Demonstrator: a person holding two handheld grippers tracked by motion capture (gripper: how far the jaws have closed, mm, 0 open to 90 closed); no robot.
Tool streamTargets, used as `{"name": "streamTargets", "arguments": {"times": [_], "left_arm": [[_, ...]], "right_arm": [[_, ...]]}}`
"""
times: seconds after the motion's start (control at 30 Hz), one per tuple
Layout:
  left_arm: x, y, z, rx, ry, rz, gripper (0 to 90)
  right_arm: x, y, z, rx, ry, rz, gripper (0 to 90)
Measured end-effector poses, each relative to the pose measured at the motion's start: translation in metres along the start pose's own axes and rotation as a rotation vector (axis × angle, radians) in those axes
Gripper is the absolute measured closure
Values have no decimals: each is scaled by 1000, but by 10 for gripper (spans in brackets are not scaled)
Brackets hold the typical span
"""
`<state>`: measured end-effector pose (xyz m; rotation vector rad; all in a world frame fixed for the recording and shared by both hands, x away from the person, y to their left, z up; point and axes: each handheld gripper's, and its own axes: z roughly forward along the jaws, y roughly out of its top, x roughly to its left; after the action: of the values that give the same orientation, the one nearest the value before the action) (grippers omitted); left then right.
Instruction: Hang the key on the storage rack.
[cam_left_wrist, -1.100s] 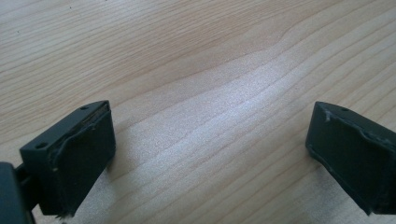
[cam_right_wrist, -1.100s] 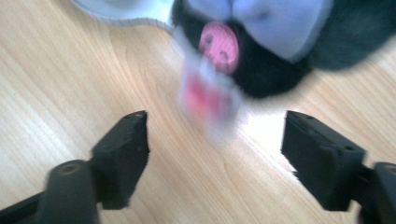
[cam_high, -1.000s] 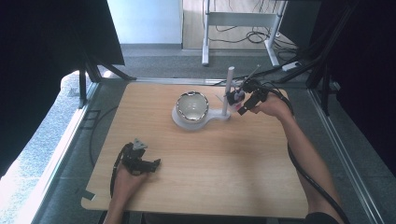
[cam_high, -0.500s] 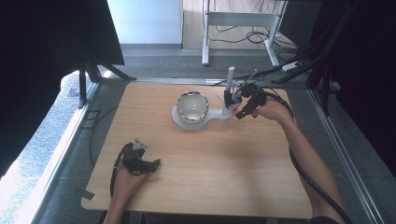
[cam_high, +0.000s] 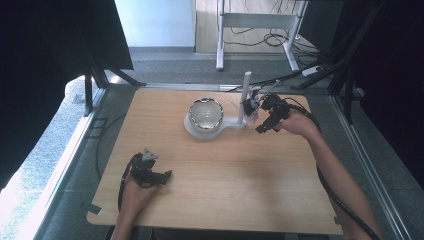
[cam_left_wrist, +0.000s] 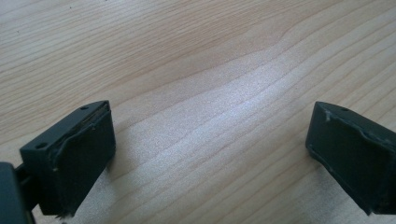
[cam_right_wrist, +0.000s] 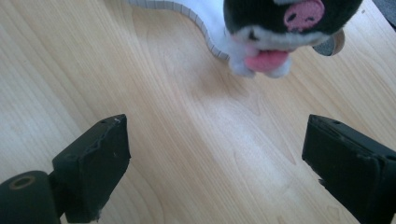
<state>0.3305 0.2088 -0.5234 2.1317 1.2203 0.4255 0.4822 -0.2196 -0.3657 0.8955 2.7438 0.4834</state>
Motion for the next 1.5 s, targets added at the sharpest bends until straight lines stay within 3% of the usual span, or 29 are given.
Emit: {"name": "streamTargets", "arguments": {"times": [0.9,1.5], "left_arm": [[0,0,0,-1,0,3,15],[0,0,0,2,-1,6,15]], "right_arm": [[18,-42,-19,-2,-13,-10,86],[21,-85,-26,-38,-22,15,83]]}}
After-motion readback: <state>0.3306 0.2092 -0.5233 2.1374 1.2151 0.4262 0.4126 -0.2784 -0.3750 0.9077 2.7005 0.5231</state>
